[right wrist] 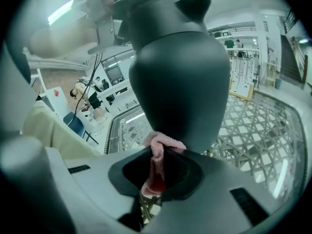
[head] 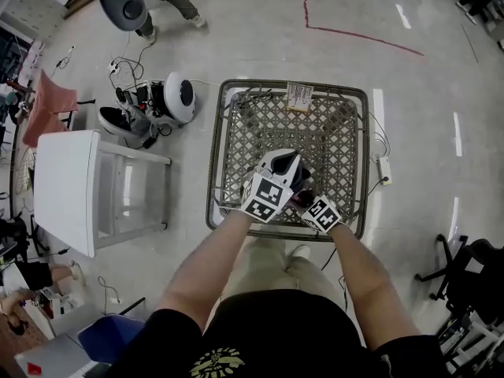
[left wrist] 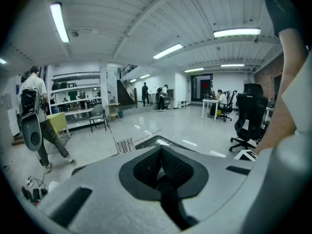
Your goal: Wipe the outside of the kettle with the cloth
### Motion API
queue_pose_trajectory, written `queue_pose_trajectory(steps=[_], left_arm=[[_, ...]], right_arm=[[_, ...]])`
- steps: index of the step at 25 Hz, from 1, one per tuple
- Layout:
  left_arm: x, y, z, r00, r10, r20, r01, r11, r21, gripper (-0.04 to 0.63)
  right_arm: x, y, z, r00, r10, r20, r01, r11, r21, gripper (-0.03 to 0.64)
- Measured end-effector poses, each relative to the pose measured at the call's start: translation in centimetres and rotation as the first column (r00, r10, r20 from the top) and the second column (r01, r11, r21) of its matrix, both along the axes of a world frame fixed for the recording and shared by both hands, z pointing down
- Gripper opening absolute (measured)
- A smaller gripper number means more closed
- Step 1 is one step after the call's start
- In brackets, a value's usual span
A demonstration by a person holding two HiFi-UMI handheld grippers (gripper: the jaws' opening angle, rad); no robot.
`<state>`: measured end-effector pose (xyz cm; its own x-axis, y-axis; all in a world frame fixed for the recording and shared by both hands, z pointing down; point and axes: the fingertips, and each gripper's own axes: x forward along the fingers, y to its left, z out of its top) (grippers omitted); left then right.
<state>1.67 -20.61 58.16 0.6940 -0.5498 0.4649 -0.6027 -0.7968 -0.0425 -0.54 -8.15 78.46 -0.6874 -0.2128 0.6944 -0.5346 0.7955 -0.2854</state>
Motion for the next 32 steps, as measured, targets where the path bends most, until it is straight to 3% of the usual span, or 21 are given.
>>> queue_pose_trajectory(steps=[4,8,13,19,32], left_arm=[[0.2,-0.1,0.0,1.000,0.003,0.002,-0.003,1.000,0.000,0.008],[0.1,0.0,0.0,1.000,0.004,-0.003,-0.004,1.000,0.001,0.008],[0.0,0.0,-0.2,1.000,0.004,-0.013,-0.004,1.000,-0.003,0.008],[-0.2,0.0,-0.1,1.000,0.005,-0.011,-0.005,1.000,0.000,0.008],[-0.2,-0.2,0.5,1.000,0.018,0.003,-0.018,1.000,-0.014,0.008]], right_arm=[[-1.3,0.4,-0.8,0.999,0.012,0.053,-0.012,1.000,-0.013,0.043],[-0.2,0.1,0.0,0.998,0.048,0.046,-0.046,0.998,-0.045,0.043],[3.1,-2.1,0.7,0.995,0.095,-0.027,-0.095,0.995,-0.026,0.043],[7.4,-7.6,-1.2,0.959,0.283,-0.022,-0.283,0.959,0.011,0.043],[17.1,-7.0,-1.3,0.909,0.375,-0.183,-0.379,0.925,0.013,0.043]])
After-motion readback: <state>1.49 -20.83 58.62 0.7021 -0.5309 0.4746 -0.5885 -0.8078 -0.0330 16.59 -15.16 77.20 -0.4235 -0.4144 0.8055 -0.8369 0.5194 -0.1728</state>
